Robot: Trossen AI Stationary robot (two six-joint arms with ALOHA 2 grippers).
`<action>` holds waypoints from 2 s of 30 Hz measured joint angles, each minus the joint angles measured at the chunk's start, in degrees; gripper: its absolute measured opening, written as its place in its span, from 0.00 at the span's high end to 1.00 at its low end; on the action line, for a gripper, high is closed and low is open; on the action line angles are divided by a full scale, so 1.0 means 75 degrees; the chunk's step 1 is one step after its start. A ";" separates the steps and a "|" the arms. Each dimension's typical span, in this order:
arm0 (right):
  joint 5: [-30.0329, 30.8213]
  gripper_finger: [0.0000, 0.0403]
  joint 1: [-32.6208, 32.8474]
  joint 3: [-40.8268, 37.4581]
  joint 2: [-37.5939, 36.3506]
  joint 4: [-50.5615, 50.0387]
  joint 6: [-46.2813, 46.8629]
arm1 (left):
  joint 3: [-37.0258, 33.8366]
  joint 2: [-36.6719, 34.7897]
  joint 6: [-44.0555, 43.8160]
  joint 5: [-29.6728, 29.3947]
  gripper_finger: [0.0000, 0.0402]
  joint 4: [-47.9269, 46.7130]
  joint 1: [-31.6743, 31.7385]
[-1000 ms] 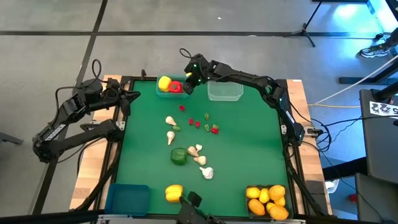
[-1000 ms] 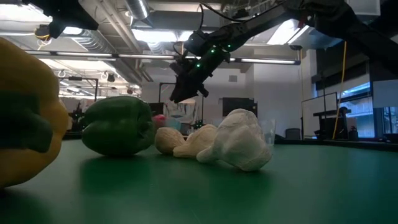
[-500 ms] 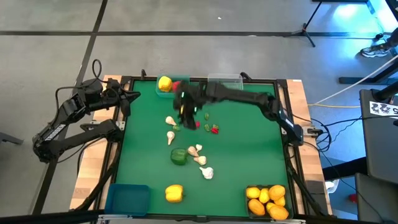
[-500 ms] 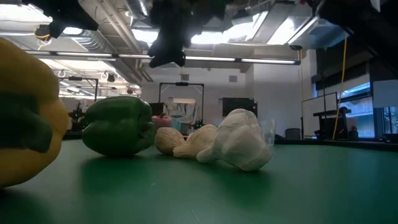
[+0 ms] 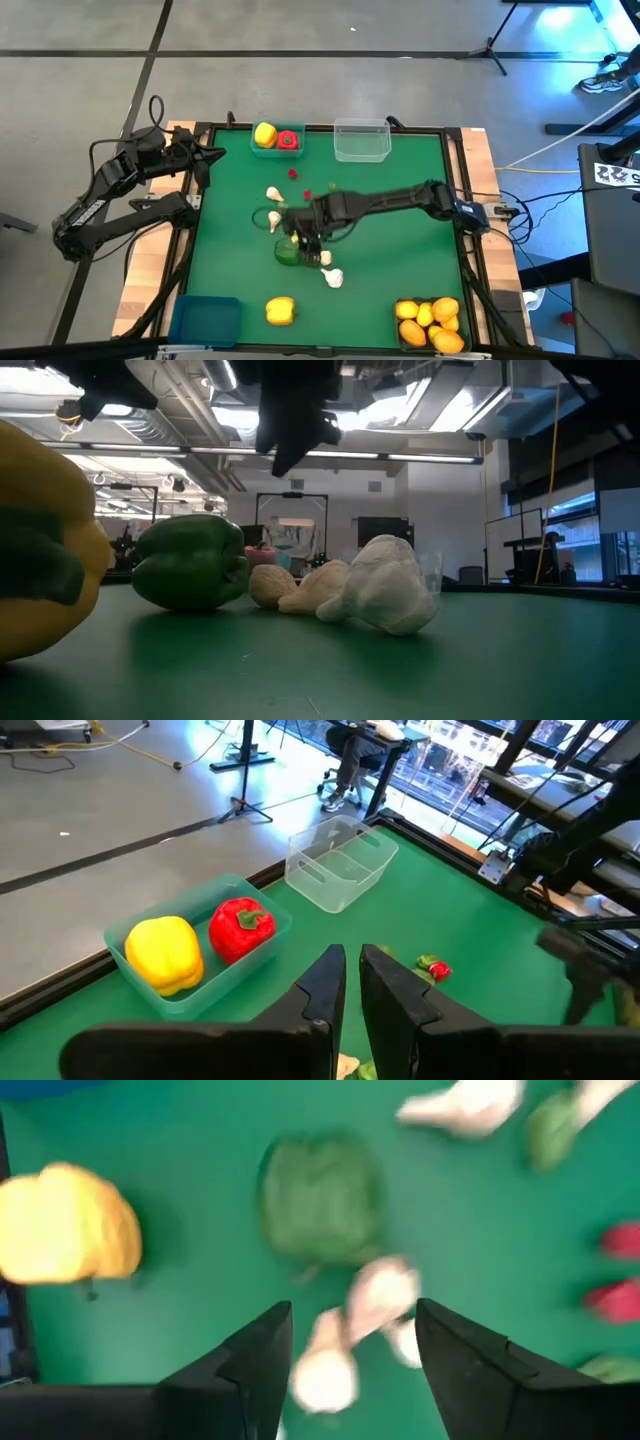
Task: Sort produce into baskets
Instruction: Put the green bell pepper into the green bin
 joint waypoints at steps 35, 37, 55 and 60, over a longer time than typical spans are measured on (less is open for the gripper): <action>0.0336 0.49 0.0349 -0.2985 0.0042 0.3844 0.1803 | 0.0003 0.0000 0.0294 0.0003 0.92 -0.0416 0.0002; 0.0331 0.49 0.0244 -0.2987 0.0042 0.3838 0.1799 | 0.0003 0.0000 0.0292 0.0003 0.92 -0.0416 0.0001; 0.0381 0.74 -0.0126 -0.2987 0.0042 0.3873 0.1515 | -0.0158 -0.0009 -0.0681 0.0581 0.92 -0.0487 -0.0002; 0.0410 0.76 -0.0114 -0.2987 0.0042 0.3870 0.1536 | -0.0863 -0.0029 -0.0576 0.3468 0.94 -0.0986 -0.0357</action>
